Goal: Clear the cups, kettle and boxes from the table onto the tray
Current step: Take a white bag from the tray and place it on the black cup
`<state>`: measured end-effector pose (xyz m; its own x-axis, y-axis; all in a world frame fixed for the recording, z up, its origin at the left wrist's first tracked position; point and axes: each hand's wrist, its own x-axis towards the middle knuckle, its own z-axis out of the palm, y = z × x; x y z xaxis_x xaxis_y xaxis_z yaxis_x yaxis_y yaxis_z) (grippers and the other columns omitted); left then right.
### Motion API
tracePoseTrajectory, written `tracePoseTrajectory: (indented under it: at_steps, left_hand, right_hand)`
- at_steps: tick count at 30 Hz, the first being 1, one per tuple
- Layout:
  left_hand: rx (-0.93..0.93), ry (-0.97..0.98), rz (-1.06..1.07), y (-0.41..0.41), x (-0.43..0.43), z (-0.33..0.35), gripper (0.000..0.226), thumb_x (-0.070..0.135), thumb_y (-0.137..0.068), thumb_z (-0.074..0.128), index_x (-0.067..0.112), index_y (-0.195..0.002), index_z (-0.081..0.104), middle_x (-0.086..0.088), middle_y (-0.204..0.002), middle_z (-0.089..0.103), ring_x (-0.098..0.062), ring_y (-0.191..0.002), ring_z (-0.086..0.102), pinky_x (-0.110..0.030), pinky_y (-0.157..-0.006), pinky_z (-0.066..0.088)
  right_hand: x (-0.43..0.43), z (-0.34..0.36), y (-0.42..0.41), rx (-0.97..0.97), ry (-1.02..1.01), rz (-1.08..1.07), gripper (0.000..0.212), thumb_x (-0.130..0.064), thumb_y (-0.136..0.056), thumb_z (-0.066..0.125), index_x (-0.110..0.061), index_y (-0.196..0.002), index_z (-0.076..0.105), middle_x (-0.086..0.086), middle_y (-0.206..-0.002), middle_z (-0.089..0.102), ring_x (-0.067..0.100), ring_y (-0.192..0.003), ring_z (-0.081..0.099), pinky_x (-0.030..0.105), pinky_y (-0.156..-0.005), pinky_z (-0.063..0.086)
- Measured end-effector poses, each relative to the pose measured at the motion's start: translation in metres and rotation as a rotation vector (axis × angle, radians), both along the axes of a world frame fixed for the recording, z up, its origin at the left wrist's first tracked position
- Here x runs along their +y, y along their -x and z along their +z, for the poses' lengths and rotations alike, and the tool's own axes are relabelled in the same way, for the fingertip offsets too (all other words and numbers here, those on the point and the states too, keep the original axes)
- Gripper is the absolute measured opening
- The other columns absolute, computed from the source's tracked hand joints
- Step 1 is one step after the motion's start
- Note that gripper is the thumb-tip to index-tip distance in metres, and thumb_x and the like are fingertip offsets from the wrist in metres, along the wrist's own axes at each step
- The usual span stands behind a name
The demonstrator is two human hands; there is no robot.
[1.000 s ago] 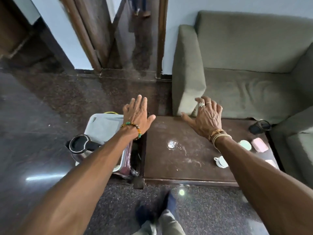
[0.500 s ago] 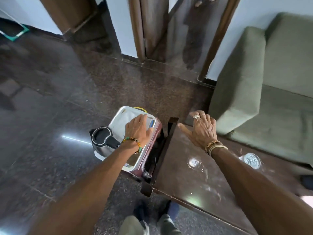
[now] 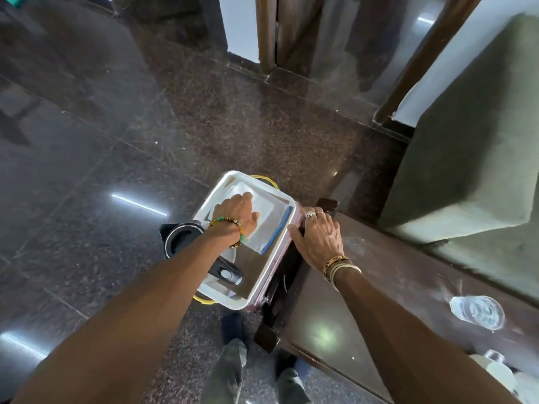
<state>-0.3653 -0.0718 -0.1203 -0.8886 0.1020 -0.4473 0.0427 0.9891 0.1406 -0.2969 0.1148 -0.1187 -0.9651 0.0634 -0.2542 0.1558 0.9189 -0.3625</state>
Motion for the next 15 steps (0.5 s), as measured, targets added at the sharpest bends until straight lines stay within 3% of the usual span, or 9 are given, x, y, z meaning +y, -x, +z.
tracePoseTrajectory:
  at_steps: [4,10,15]
  left_hand:
    - [-0.074,0.006,-0.046,0.026,-0.002,-0.033,0.046,0.041,-0.094,0.049,0.015,-0.131,0.046,-0.011,-0.127,0.057,-0.033,-0.116,0.056,-0.043,-0.094,0.047]
    - [-0.150,0.028,-0.148,0.058,0.001,-0.083,0.046,0.039,-0.093,0.051,0.014,-0.130,0.046,-0.011,-0.129,0.055,-0.033,-0.120,0.053,-0.044,-0.096,0.045]
    - [-0.256,-0.014,-0.205,0.074,0.010,-0.117,0.053,0.029,-0.090,0.056,0.013,-0.137,0.039,-0.014,-0.134,0.047,-0.035,-0.126,0.048,-0.047,-0.104,0.044]
  right_hand:
    - [-0.024,-0.030,0.024,-0.126,0.171,-0.141,0.036,-0.026,-0.094,0.047,-0.012,-0.125,0.059,0.010,-0.122,0.061,0.030,-0.112,0.059,0.039,-0.095,0.045]
    - [-0.045,-0.072,0.068,-0.245,0.301,-0.373,0.024,-0.013,-0.089,0.053,-0.015,-0.110,0.064,0.009,-0.109,0.065,0.033,-0.112,0.059,0.033,-0.090,0.046]
    - [-0.054,-0.102,0.092,-0.293,0.367,-0.489,0.043,-0.013,-0.087,0.053,-0.010,-0.130,0.057,0.010,-0.126,0.062,0.030,-0.118,0.056,0.036,-0.100,0.046]
